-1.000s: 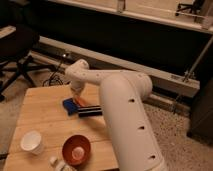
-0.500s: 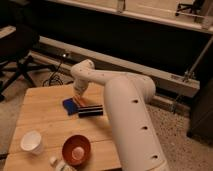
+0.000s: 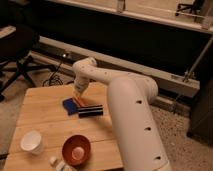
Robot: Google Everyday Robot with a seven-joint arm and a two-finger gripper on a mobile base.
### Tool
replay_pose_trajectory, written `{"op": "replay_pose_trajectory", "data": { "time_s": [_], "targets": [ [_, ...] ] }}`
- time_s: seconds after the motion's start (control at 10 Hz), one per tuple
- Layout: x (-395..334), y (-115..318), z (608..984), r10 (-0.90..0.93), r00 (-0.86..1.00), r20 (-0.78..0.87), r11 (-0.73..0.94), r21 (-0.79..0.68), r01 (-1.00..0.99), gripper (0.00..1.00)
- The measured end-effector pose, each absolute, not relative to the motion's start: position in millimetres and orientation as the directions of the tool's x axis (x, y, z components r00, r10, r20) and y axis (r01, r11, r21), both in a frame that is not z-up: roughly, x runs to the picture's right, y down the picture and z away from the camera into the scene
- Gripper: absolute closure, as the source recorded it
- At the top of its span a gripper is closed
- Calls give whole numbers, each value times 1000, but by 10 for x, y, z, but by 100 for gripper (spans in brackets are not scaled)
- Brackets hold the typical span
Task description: Drag the pepper across the table
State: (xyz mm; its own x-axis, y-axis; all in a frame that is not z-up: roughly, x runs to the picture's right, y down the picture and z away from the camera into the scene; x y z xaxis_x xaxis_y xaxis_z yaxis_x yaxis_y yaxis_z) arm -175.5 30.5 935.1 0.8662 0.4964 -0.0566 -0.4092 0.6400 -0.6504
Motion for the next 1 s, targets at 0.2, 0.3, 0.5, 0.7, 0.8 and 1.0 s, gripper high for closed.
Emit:
{"op": "replay_pose_trajectory", "data": {
  "time_s": [0.2, 0.3, 0.5, 0.7, 0.8, 1.0],
  "targets": [
    [-1743, 305, 9351, 489, 871, -54, 637, -659, -399, 21],
    [-1754, 311, 9367, 486, 872, -52, 637, -662, -395, 20],
    [-1788, 325, 9402, 476, 878, -49, 639, -666, -384, 20],
    [-1804, 330, 9423, 469, 882, -47, 640, -670, -376, 20],
    [-1815, 325, 9431, 467, 883, -45, 641, -670, -374, 20],
    [-1836, 320, 9452, 463, 885, -45, 643, -670, -370, 20]
  ]
}}
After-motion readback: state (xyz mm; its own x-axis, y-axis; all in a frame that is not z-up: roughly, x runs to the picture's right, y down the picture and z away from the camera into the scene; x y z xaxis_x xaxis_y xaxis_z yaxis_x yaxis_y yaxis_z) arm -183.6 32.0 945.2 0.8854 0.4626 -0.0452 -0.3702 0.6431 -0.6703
